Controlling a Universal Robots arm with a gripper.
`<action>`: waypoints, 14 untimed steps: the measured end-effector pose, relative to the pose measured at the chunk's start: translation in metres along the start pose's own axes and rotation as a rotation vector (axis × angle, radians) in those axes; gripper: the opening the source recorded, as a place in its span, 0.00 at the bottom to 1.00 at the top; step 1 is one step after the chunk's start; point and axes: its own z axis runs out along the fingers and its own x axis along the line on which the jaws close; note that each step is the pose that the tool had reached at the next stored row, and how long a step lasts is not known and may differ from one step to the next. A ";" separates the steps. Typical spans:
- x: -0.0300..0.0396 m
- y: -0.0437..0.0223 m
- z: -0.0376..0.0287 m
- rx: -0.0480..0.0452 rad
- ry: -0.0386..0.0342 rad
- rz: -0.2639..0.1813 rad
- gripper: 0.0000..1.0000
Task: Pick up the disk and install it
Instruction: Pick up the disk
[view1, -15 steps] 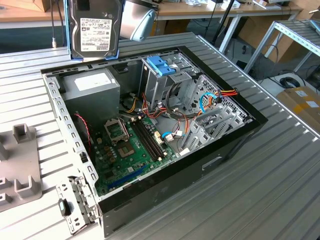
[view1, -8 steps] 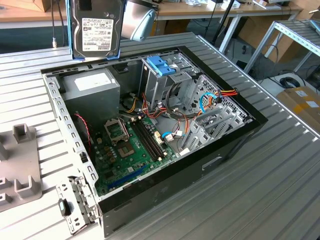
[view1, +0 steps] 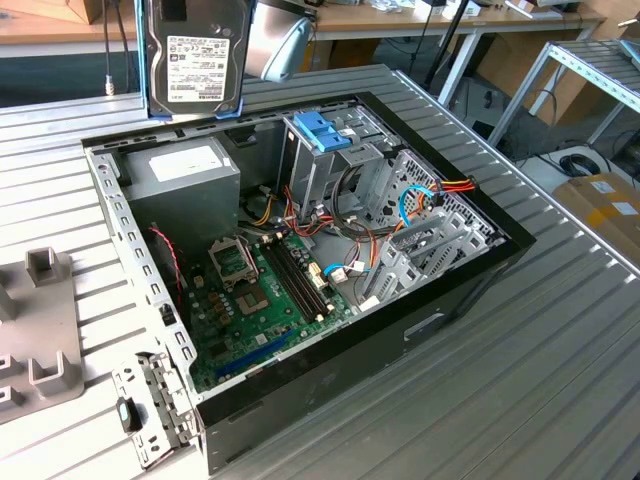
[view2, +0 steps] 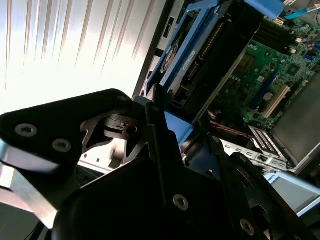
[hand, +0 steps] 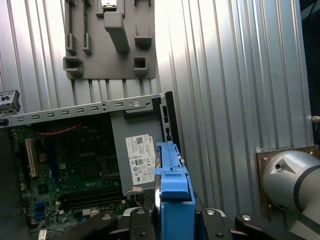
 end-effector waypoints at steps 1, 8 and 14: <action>-0.0001 -0.0006 0.0000 0.0000 0.0000 0.000 0.37; -0.0005 -0.0038 0.0001 0.0000 0.0000 0.000 0.37; -0.0010 -0.0074 0.0002 0.0000 0.0001 0.000 0.37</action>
